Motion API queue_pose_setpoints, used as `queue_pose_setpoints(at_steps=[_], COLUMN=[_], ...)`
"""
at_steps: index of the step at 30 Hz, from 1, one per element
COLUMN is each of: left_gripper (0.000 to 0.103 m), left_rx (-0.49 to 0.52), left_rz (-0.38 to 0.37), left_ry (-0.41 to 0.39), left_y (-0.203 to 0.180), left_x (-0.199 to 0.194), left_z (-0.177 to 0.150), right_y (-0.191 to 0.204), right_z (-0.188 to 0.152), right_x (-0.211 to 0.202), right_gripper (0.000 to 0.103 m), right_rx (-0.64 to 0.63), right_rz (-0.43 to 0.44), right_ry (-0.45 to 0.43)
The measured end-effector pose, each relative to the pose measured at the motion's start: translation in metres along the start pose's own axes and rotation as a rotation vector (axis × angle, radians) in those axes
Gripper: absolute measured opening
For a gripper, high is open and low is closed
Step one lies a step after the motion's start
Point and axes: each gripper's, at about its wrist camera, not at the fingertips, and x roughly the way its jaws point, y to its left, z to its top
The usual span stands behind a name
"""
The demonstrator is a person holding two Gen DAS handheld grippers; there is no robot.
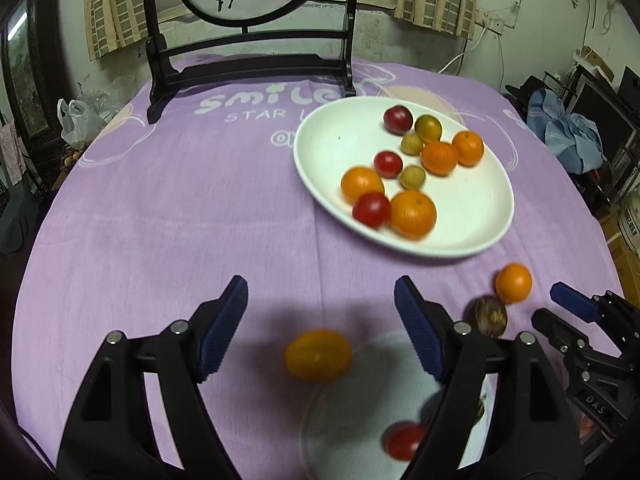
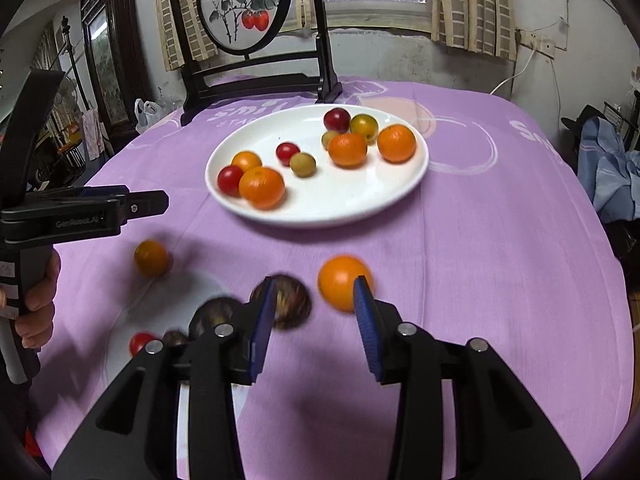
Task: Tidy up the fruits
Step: 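Grasp a dark brown mangosteen with the right tool while the left tool grasps a red cherry tomato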
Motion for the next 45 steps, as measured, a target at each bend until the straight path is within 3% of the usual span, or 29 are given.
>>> queue_pose_setpoints(at_steps=[10,19,34,45], left_gripper=[0.085,0.085,0.085,0.085], left_rx=[-0.044,-0.077,-0.053,0.096], left_rz=[-0.007,-0.035,-0.07,-0.116], left_ry=[-0.005,-0.002,0.033,0.047], left_y=[0.018,0.041,0.036,-0.008], left_x=[-0.005,0.001,0.001,-0.023], left_z=[-0.03,-0.036,-0.042,-0.092], right_y=[0.047,0.068,0.073,0.043], right_z=[-0.041,-0.044,-0.031,-0.038], right_x=[-0.007,0.018,0.029,0.001], right_gripper=[0.04,0.04,0.036,0.036], right_rx=[-0.107,-0.096,-0.08,-0.043], right_rz=[0.151,0.166,0.186,0.143], right_ry=[0.09,0.161,0.122,0.053])
